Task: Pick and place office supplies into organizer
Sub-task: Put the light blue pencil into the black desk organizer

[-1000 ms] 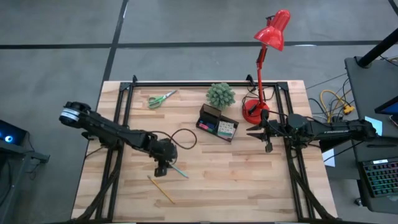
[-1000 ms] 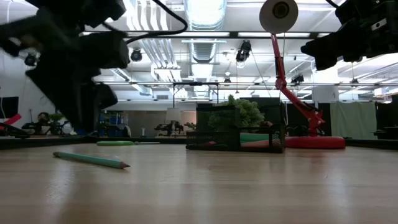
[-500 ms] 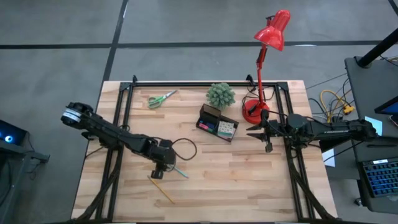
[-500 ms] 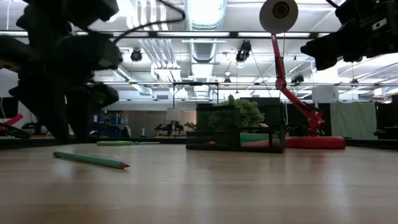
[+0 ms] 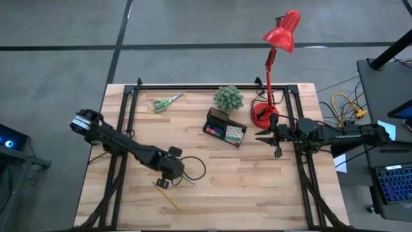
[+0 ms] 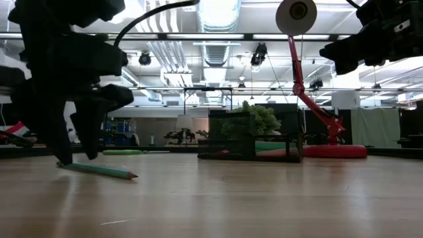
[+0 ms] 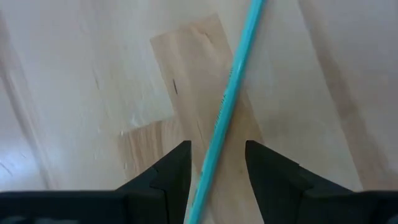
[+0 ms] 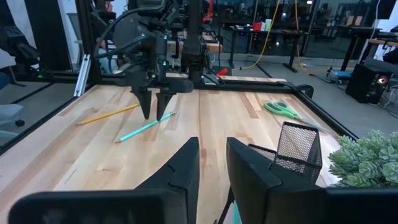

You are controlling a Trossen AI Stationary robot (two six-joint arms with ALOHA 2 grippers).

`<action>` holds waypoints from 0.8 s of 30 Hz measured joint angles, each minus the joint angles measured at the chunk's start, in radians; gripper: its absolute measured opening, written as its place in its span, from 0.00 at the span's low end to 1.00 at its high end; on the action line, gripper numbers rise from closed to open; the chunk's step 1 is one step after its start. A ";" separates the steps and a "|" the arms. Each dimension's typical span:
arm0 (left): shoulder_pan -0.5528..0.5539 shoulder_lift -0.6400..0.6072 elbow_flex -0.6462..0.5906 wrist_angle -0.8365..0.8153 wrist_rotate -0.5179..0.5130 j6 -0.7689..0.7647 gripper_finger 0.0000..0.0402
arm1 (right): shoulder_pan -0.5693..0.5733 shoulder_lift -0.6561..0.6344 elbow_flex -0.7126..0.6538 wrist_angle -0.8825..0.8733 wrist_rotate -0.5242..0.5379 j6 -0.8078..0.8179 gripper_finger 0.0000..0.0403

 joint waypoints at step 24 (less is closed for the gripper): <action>-0.001 0.067 0.027 -0.008 -0.002 0.053 0.34 | 0.000 0.000 0.000 0.000 0.000 0.000 0.17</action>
